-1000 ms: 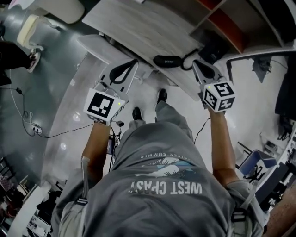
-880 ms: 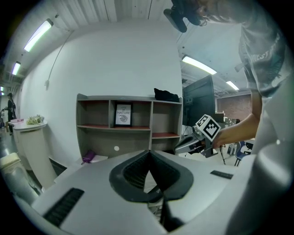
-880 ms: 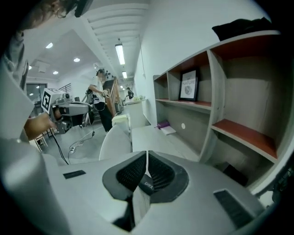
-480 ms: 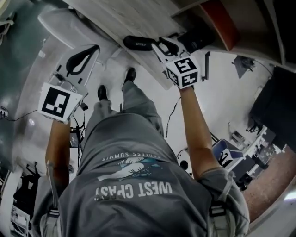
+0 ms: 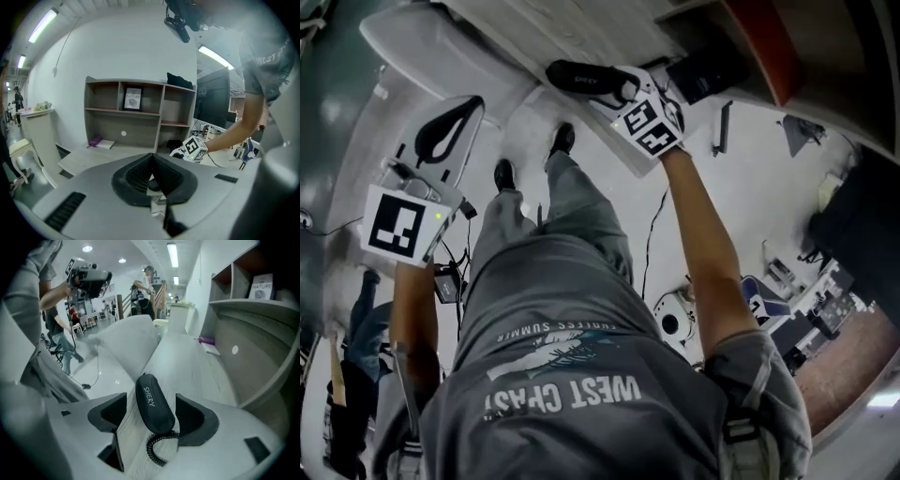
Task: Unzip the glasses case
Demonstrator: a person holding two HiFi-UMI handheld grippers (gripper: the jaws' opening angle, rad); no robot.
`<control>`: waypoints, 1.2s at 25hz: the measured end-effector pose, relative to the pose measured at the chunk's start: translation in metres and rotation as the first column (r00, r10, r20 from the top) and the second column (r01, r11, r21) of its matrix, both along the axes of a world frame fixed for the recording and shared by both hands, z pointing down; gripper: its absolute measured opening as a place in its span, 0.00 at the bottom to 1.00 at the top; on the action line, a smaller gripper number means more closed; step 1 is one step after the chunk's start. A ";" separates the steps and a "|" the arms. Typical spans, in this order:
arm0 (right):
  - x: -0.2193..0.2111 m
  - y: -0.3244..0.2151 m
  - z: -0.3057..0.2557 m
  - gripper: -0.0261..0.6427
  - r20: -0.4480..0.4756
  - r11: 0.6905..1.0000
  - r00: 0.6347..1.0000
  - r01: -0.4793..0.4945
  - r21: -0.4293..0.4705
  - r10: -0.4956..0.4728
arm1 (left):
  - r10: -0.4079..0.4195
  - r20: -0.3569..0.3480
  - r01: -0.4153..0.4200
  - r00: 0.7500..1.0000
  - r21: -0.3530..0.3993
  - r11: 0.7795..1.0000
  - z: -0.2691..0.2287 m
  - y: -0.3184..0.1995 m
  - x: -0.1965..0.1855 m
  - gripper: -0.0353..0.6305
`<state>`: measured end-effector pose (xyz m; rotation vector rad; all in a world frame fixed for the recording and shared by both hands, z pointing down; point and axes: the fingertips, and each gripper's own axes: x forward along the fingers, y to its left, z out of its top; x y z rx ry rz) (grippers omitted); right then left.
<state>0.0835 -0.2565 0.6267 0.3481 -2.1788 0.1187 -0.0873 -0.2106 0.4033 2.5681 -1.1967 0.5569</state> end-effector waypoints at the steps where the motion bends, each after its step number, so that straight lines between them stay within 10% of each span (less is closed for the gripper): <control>1: 0.004 -0.002 0.013 0.55 -0.028 1.000 0.999 0.024 -0.001 -0.024 | -0.001 0.000 0.001 1.000 -0.004 1.000 0.004 -0.003 0.001 0.05; 16: 0.013 -0.006 0.107 0.61 -0.218 0.980 0.956 0.198 -0.021 -0.197 | -0.006 0.021 0.007 1.000 -0.049 0.999 0.032 0.011 0.001 0.05; 30: 0.007 0.010 0.090 0.52 -0.132 0.980 0.986 0.077 -0.181 -0.102 | 0.021 0.037 -0.020 0.999 -0.017 1.000 0.017 0.011 0.000 0.05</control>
